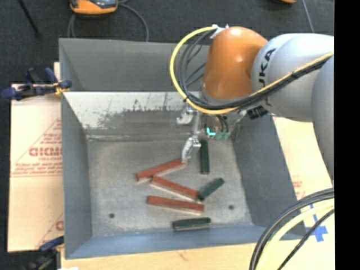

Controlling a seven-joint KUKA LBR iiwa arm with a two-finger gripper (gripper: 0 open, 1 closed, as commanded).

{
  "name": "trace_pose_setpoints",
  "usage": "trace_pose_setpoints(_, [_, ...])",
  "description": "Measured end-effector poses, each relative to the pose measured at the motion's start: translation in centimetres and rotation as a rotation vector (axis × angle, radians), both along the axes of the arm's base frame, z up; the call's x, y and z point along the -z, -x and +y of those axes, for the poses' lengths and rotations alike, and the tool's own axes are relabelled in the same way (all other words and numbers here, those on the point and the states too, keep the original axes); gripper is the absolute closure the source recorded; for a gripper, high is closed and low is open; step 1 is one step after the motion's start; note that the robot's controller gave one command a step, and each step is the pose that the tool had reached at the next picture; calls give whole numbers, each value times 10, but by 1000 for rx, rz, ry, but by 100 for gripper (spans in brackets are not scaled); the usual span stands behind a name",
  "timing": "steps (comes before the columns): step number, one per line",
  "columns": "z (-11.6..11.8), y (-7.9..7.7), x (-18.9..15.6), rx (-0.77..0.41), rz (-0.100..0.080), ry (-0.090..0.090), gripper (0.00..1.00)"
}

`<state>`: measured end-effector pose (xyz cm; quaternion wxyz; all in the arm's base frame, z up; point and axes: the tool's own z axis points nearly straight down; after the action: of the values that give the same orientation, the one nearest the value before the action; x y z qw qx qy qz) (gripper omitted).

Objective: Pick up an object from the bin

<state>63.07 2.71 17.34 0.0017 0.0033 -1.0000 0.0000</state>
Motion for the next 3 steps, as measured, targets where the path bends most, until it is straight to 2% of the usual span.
trace_pose_setpoints(1, [0, -2, -5, 0, -8, 0, 0])
trace_pose_setpoints(2, [14, 0, 42, -112, -11, 1, 0])
trace_pose_setpoints(3, [25, 11, 64, -96, -1, -1, 0])
